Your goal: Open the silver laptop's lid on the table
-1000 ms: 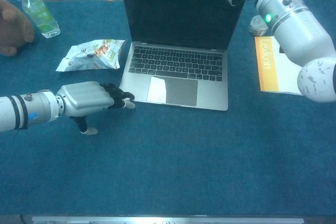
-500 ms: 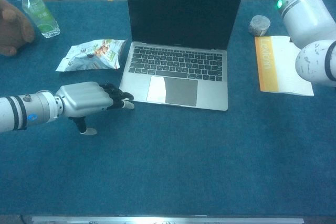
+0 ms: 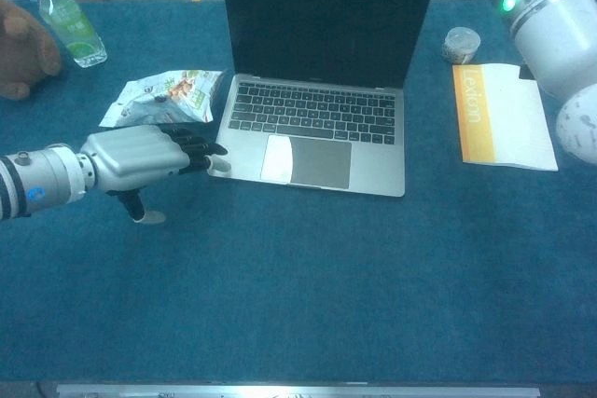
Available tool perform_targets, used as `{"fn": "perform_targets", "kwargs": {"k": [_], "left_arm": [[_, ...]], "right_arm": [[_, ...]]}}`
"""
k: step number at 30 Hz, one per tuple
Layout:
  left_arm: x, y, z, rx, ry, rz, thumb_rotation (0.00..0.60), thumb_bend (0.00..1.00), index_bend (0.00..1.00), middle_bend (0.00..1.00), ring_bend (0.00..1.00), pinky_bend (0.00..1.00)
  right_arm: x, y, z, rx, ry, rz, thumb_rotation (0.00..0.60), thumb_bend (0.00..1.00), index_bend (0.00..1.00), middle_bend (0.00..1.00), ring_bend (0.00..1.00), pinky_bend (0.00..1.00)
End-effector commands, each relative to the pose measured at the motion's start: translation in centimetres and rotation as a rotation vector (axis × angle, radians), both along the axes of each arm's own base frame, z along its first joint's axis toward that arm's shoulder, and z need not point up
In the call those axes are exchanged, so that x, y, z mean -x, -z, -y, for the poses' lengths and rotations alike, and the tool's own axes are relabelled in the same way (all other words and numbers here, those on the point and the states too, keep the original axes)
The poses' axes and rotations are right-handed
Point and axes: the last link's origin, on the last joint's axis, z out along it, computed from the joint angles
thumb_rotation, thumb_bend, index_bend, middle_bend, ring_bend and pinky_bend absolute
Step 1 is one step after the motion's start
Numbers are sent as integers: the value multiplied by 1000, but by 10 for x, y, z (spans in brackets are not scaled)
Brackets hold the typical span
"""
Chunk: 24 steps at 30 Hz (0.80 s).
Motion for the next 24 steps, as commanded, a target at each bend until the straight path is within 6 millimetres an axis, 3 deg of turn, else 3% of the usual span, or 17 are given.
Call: {"fn": "perform_targets", "kwargs": {"k": [1,12,24], "left_arm": [[3,-20,0,-54,-60,62,600,247,0,0,0,3],[48,-115,4,-423,-192,242,600,247,0,0,0,3],[102,-171,38,-682,-328,338,600,247,0,0,0,3]], "right_arm": [[10,-18,-21,-11,-2,77,600,357,0,19,0,102],[61,-60,-92,-2,31,82,600,357,0,19,0,102],[132,-85,-169,59,181,109,600,357,0,43,0,101]]}}
